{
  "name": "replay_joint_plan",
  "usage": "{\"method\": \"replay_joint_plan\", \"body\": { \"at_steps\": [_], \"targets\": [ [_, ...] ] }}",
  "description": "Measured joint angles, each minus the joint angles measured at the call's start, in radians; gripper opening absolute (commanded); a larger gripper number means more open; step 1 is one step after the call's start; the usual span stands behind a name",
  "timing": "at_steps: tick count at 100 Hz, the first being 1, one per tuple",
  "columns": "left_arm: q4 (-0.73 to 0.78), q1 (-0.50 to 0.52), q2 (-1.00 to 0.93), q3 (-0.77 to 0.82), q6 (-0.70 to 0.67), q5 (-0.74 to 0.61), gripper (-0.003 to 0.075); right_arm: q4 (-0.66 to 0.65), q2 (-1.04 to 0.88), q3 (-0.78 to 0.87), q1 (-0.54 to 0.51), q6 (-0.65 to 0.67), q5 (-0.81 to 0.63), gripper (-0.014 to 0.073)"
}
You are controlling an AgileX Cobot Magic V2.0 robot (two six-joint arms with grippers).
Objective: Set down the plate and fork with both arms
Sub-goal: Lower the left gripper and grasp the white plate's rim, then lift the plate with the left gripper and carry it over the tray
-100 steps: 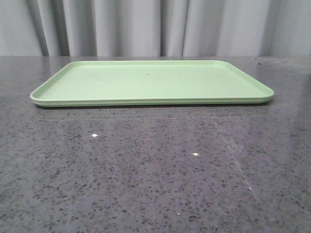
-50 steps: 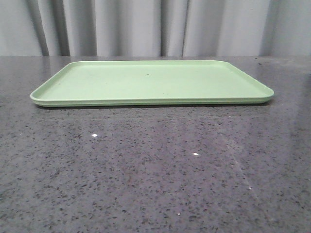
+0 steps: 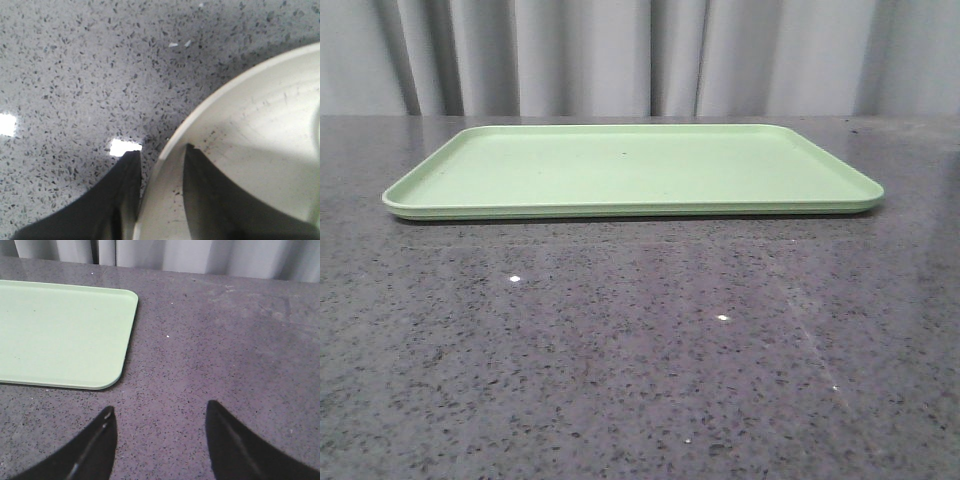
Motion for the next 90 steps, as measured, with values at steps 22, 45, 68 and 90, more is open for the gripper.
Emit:
{"method": "replay_joint_plan", "body": {
  "at_steps": [22, 45, 68, 90],
  "targets": [
    [0.010, 0.000, 0.000, -0.002, 0.002, 0.011, 0.0009, 0.000, 0.000, 0.000, 0.000, 0.000, 0.000, 0.0414],
    [0.008, 0.000, -0.002, -0.006, 0.006, 0.017, -0.0019, 0.000, 0.000, 0.000, 0.000, -0.005, 0.000, 0.0414],
    [-0.042, 0.011, -0.005, -0.006, 0.049, 0.017, -0.0019, 0.000, 0.000, 0.000, 0.000, 0.000, 0.001, 0.0414],
    [-0.225, 0.089, -0.010, -0.006, 0.167, 0.021, -0.0019, 0.000, 0.000, 0.000, 0.000, -0.005, 0.002, 0.0414]
  ]
}}
